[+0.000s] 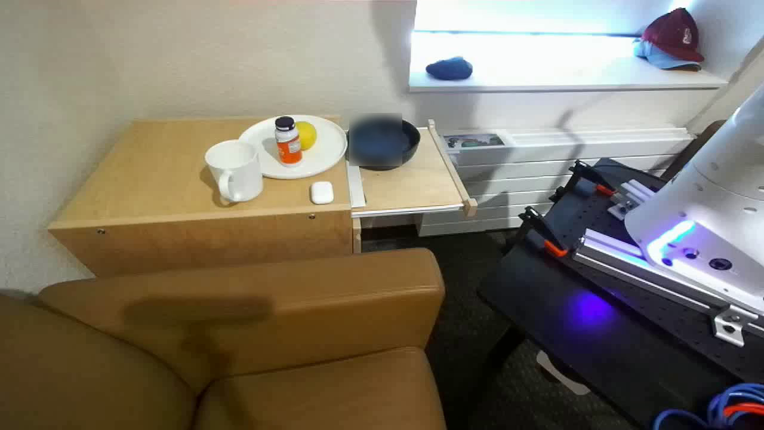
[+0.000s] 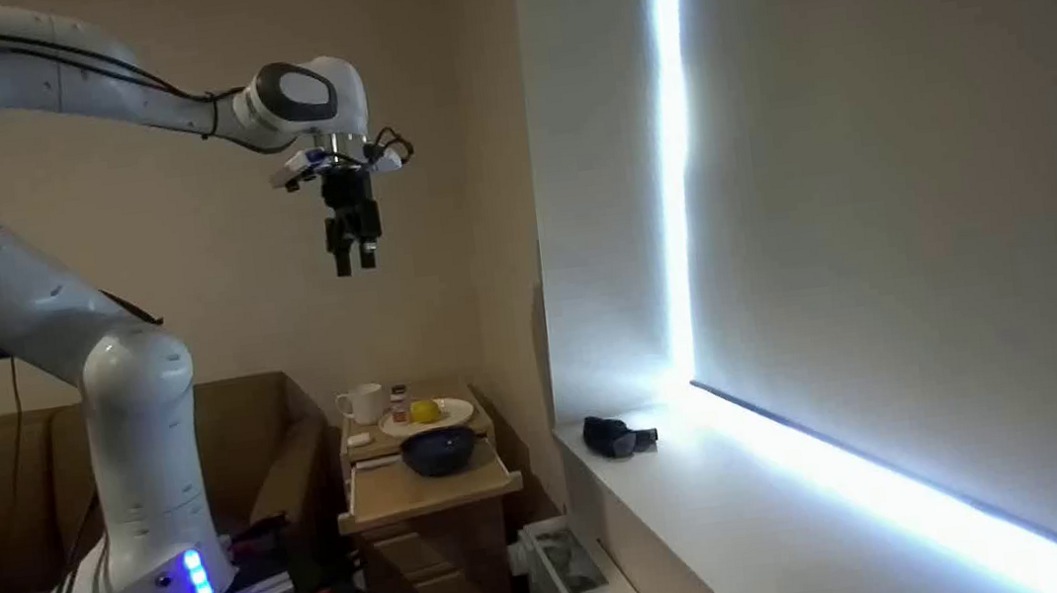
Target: Take the bowl and put it on the windowsill
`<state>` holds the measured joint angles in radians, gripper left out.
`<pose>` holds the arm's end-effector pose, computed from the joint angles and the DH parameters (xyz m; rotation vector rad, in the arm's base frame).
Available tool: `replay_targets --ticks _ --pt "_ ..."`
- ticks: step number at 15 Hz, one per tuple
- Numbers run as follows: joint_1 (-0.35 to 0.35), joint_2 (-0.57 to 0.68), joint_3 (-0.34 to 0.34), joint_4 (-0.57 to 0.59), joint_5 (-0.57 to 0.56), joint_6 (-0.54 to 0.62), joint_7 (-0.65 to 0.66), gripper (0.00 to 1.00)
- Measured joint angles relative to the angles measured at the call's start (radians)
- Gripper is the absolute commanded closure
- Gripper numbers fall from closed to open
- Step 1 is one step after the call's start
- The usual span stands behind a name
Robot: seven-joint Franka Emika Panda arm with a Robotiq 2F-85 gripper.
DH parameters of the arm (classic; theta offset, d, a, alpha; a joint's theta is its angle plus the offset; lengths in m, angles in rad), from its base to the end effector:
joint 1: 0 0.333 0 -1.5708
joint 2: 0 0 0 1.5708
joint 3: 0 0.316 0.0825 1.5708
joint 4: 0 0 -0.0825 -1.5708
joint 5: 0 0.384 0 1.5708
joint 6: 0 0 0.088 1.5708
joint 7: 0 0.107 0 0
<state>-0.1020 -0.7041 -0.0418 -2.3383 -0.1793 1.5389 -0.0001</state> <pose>0.3180 -0.0691 0.5714 2.9856 -0.1937 -0.1581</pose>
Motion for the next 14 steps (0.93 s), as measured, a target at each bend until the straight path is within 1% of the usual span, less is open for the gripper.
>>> replay_targets --ticks 4,6,9,11,14 --pt "0.001 0.000 0.000 0.000 0.000 0.000 0.001 0.00" --pt "0.013 0.032 0.000 0.000 0.009 0.003 0.001 0.00" --pt "0.074 0.193 0.017 0.019 0.042 0.062 0.001 0.00" --pt "0.106 0.322 0.054 0.058 0.042 0.104 0.019 0.00" --pt "0.135 0.523 0.111 0.147 0.008 0.152 0.085 0.00"
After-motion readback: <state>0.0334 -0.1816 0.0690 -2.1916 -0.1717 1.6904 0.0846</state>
